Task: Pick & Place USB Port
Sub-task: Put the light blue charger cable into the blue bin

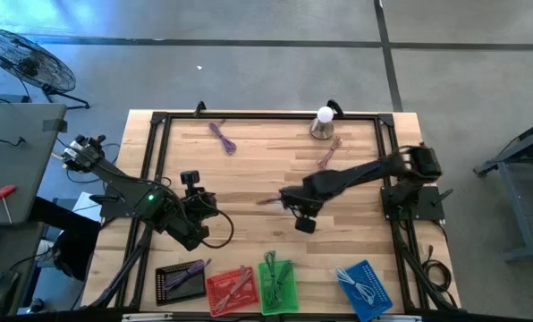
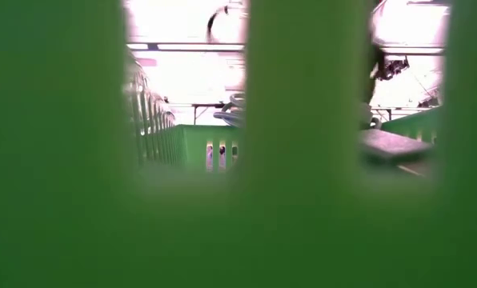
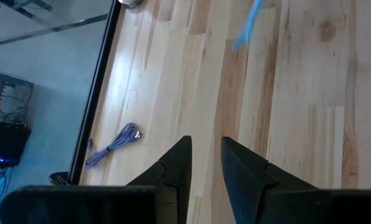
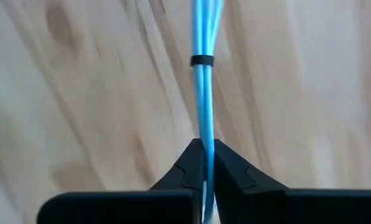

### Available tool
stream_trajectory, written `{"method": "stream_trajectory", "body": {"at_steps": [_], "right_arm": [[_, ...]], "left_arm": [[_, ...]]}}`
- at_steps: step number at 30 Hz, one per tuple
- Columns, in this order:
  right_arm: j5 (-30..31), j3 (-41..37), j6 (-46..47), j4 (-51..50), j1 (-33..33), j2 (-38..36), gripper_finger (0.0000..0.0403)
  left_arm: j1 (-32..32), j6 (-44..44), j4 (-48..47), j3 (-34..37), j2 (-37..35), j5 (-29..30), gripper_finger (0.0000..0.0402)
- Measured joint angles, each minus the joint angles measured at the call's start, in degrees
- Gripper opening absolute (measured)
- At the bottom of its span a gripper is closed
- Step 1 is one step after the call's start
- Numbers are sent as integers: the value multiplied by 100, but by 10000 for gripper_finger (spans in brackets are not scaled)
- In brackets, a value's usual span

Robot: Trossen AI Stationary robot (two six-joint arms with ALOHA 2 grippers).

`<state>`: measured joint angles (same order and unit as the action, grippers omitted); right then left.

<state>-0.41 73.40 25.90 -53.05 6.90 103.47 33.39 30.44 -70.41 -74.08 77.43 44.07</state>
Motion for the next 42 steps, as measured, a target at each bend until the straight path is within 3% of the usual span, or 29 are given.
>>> {"method": "stream_trajectory", "body": {"at_steps": [6,11,17,22,28,37,42], "right_arm": [[442,264,2003,-518,1267,-977,4],[1331,267,4316,-544,2797,-1565,3],[2175,267,6731,-568,4453,-1400,2],[2056,267,8309,-674,5249,-873,2],[1459,265,9382,-407,5765,-279,2],[834,265,9968,170,6082,325,3],[820,265,9906,351,6067,535,49]], "left_arm": [[0,-1,2,0,0,3,81],[0,131,16,2,0,11,81],[0,136,164,4,0,165,81],[0,136,643,4,0,181,81],[0,140,1088,4,2,57,81],[0,142,1495,7,2,27,81],[0,142,1603,5,4,-28,81]]}}
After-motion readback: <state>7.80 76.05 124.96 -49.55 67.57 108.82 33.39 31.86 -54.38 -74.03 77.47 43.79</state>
